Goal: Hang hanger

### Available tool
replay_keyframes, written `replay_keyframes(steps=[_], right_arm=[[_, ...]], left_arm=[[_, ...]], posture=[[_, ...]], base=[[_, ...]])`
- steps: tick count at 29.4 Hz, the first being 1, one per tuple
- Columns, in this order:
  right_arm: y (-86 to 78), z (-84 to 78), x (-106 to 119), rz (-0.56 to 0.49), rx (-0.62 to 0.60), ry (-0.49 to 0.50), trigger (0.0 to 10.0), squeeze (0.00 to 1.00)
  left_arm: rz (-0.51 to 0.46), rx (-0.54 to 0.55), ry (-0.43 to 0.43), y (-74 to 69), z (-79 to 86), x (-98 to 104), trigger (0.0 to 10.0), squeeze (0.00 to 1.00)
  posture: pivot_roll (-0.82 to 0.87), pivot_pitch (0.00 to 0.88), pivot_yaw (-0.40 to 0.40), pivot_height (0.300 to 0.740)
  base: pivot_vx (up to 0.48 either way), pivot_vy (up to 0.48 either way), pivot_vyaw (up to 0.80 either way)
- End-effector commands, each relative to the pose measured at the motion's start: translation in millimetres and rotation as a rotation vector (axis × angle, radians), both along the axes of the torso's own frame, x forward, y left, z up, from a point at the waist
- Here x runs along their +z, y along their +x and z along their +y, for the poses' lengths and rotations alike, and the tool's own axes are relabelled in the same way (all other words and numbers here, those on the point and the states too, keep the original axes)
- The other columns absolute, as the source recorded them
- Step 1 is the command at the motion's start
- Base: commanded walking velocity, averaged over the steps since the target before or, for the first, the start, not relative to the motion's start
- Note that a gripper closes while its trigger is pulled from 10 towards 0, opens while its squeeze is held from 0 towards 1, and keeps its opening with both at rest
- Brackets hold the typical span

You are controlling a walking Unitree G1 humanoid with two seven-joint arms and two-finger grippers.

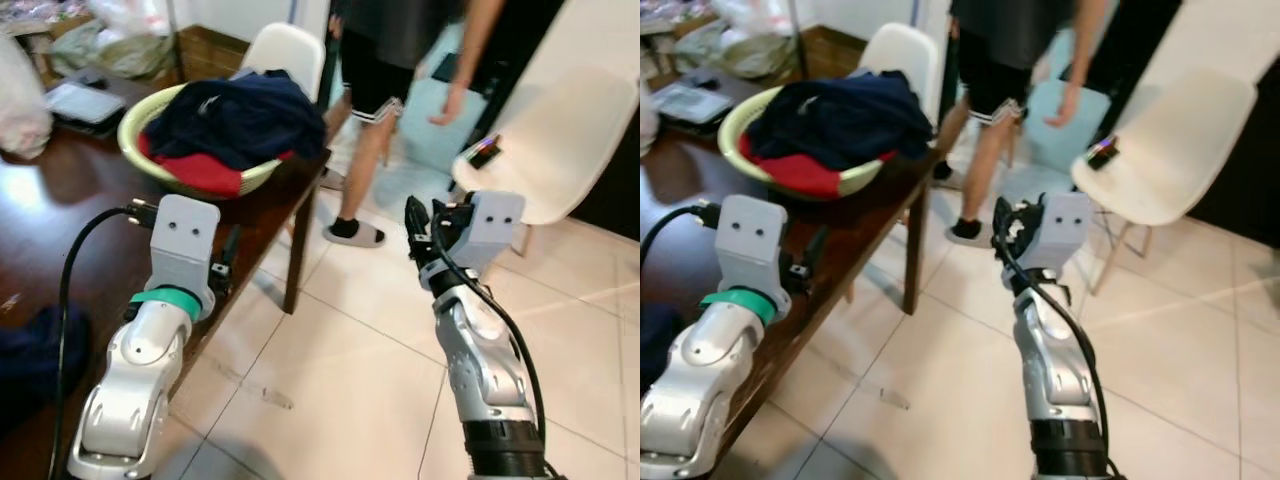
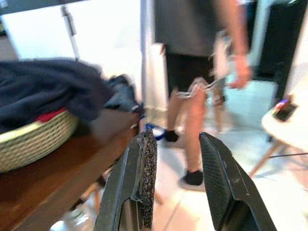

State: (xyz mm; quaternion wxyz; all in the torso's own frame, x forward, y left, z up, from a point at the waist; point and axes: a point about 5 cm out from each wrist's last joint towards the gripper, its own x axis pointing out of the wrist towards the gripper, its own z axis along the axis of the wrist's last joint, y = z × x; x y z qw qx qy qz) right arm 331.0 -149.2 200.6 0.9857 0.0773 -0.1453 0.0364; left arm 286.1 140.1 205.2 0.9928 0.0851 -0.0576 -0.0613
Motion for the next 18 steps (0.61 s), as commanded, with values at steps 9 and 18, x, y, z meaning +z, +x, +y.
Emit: replay_keyframes(steps=[9,18], right_arm=[[0.4,4.5,11.2,-0.039,0.006,0.007,10.0,0.0],[0.1,4.1,11.1,-0.04,0.002,0.008,10.0,0.0]], left_arm=[[-0.017,-0.002,0.006,0.3,2.6,1.4,10.0,0.0],[-0.026,-0.013,0.008,1.7,2.1,3.8,10.0,0.0]], posture=[[0.07,0.063,0.001,0.74],[0.07,0.063,0.003,0.74]], base=[[0.0,0.0,-0.8],[0.0,0.0,-0.8]])
